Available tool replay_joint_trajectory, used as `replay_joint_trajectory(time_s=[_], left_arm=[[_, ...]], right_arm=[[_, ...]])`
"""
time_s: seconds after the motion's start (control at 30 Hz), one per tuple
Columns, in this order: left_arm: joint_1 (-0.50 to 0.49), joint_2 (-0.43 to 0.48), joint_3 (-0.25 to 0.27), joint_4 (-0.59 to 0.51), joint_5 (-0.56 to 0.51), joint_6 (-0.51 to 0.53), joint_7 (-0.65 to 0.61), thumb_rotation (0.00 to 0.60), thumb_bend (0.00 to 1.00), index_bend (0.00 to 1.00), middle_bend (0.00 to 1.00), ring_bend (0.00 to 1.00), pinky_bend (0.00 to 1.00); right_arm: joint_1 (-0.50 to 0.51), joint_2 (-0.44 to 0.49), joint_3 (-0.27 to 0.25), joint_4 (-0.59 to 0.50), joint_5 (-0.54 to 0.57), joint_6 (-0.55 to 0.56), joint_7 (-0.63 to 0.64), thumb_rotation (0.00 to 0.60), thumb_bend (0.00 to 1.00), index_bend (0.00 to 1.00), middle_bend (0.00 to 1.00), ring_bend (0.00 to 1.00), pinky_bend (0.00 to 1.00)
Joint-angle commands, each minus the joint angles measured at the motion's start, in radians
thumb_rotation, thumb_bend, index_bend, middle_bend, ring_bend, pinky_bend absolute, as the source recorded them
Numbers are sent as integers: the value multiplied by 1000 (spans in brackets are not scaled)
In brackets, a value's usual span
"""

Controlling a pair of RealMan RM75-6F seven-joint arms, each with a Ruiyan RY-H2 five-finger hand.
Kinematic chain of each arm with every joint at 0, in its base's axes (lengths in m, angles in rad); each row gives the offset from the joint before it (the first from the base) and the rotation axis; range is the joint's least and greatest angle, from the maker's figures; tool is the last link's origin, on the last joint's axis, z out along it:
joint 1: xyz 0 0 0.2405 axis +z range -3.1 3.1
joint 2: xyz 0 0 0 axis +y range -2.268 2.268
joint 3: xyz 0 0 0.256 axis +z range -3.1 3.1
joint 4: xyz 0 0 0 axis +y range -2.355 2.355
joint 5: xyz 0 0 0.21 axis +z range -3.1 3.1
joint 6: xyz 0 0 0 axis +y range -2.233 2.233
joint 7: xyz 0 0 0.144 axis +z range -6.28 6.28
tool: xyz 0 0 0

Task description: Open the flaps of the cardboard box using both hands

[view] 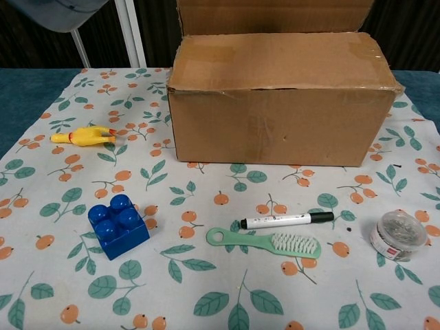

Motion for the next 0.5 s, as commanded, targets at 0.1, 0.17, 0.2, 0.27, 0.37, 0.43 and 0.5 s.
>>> replay_joint_trajectory(time_s=[0.1, 0.17, 0.2, 0.27, 0.37, 0.43, 0.5], left_arm=[[-112, -83, -6, 226, 8, -96, -46, 600, 235, 0, 0, 0, 51], [-135, -109, -4, 291, 8, -122, -60, 600, 234, 0, 0, 0, 51], [-147, -122, -2, 324, 9, -133, -66, 600, 234, 0, 0, 0, 51], [-166, -146, 1, 382, 11, -156, -79, 600, 234, 0, 0, 0, 51], [-189, -179, 6, 457, 15, -183, -97, 600, 234, 0, 0, 0, 51], [-201, -199, 11, 500, 19, -200, -103, 600, 235, 0, 0, 0, 51], [-210, -215, 16, 536, 24, -216, -111, 600, 234, 0, 0, 0, 51]], right_arm=[[-2, 4, -1, -3, -1, 0, 3, 600, 219, 0, 0, 0, 209], [-3, 5, 0, -5, 0, 2, 6, 600, 219, 0, 0, 0, 209], [-4, 6, 0, -5, 1, 2, 6, 600, 219, 0, 0, 0, 209], [-4, 8, 0, -6, 2, 1, 9, 600, 219, 0, 0, 0, 209], [-6, 10, 1, -6, 4, 2, 9, 600, 219, 0, 0, 0, 209], [-6, 10, 1, -6, 3, 2, 7, 600, 219, 0, 0, 0, 209], [-6, 12, 0, -7, 4, 0, 8, 600, 219, 0, 0, 0, 209]])
